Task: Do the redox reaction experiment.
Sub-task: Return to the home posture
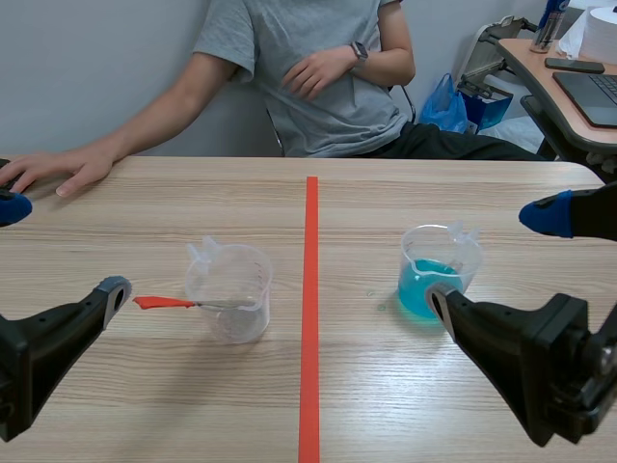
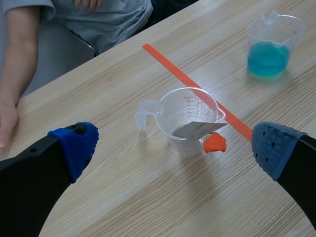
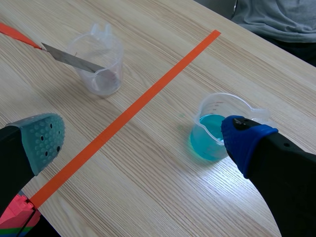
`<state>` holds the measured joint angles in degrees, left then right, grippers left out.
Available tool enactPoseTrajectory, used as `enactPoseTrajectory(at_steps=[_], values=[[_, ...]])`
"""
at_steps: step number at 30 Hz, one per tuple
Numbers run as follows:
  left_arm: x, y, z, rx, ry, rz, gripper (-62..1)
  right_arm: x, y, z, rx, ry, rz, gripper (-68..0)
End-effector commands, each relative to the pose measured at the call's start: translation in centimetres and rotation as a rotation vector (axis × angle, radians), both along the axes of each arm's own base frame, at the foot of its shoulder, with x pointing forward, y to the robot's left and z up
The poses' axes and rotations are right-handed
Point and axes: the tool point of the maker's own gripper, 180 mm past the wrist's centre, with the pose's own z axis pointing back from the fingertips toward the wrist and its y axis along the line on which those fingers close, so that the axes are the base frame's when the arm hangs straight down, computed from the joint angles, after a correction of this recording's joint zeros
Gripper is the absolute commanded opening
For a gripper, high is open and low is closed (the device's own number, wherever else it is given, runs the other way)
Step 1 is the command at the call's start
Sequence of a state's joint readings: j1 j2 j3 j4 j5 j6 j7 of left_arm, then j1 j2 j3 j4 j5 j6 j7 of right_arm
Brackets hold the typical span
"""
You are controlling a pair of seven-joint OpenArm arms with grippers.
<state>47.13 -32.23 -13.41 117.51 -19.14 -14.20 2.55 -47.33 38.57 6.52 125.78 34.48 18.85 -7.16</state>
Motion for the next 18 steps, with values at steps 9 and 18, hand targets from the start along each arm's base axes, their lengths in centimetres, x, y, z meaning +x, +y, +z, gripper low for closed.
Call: enactPoseTrajectory(at_steps=[9,18], values=[[-0.13,-0.33,0.45,-0.019,-0.011,-0.008,1.4,0.31,0.05,0.61,0.008,-0.024,0.001,0.4],[-0.13,-0.33,0.46,-0.019,-0.012,-0.008,1.4,0.31,-0.09,0.38,-0.023,-0.030,0.006,0.4]])
